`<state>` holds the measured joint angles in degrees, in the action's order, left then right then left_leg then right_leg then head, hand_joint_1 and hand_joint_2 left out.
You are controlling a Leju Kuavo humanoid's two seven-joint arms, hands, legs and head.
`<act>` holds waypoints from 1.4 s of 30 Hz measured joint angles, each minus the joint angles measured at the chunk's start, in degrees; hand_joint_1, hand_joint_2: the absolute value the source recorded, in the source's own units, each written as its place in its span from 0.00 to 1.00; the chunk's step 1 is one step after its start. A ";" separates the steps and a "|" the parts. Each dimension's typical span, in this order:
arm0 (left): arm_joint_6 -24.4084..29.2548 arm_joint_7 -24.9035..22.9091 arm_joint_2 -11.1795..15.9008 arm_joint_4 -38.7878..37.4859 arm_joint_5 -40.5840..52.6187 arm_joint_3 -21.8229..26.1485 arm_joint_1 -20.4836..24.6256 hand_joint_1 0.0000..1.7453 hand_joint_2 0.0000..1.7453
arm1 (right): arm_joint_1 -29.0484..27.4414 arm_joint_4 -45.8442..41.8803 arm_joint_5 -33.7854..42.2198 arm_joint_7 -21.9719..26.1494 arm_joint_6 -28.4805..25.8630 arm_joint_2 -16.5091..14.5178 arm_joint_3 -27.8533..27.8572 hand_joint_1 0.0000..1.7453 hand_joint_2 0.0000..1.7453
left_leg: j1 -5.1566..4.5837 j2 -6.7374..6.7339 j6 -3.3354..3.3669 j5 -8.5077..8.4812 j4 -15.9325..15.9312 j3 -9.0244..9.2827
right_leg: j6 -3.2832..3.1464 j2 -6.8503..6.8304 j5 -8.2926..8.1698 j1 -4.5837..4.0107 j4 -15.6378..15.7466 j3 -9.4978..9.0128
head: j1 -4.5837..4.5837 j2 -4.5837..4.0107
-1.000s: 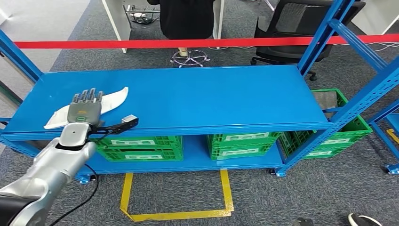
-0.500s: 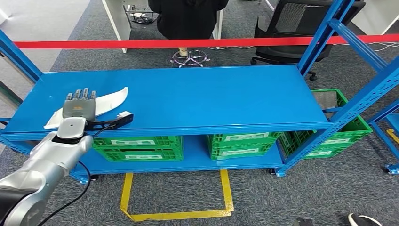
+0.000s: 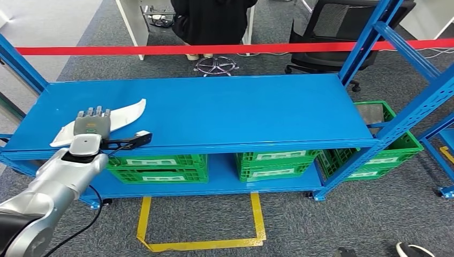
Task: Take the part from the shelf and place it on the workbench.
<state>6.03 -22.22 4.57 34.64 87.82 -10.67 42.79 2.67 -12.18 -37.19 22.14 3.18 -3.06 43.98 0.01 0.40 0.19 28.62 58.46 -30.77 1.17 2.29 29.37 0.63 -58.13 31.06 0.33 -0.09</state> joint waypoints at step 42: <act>0.42 4.73 -0.17 2.23 -0.04 -1.16 -1.31 1.00 1.00 | -0.15 0.05 -1.73 2.17 0.42 -0.62 1.57 0.00 1.00 | 0.00 -0.01 0.00 -0.02 0.00 -0.02 | 0.00 0.01 -0.01 0.00 0.00 0.01 | 0.01 0.00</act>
<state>6.45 -17.49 4.40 36.87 87.78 -11.82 41.48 2.52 -12.13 -38.92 24.31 3.60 -3.68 45.55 0.01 0.39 0.18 28.60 58.46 -30.79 1.17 2.30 29.35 0.63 -58.13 31.07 0.34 -0.09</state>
